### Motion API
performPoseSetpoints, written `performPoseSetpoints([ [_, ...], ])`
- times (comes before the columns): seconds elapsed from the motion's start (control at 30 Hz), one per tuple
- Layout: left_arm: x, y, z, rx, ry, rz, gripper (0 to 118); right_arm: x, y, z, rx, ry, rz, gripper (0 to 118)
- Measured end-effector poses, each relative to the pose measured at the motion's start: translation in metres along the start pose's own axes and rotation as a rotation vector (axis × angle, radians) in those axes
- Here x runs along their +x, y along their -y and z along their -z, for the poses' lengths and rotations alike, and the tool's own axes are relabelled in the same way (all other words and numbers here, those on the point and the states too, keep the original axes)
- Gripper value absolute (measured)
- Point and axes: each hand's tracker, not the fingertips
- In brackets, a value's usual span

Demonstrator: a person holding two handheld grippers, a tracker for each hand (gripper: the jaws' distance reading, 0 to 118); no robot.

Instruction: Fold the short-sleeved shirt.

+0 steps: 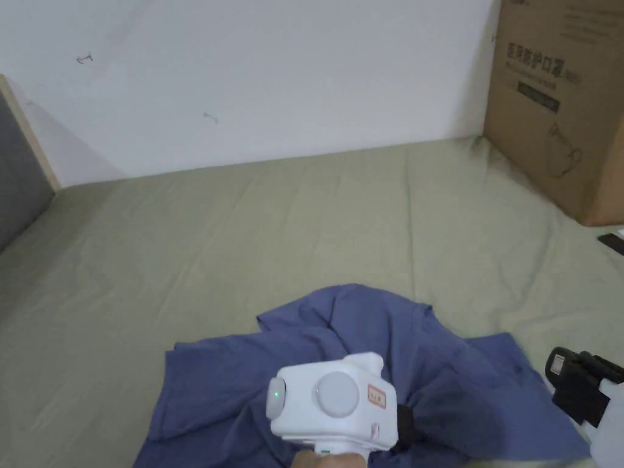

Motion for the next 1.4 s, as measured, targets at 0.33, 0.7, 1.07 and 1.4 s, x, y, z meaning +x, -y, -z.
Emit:
performPoseSetpoints([
  [0.33,0.015,-0.005,-0.018,0.036,-0.018,0.141,41,0.002,0.003,0.013,-0.041,0.016,0.006,0],
  [0.7,-0.055,0.004,-0.130,0.233,-0.045,0.035,95,-0.027,0.009,0.026,-0.089,-0.040,-0.059,0],
  [1.07,-0.192,0.021,-0.150,0.225,-0.302,-0.216,0,-0.068,0.028,0.064,-0.184,-0.103,-0.154,0],
  [1.4,-0.238,-0.084,-0.156,0.315,-0.341,-0.234,96,-0.086,0.030,0.104,-0.244,-0.116,-0.193,0],
])
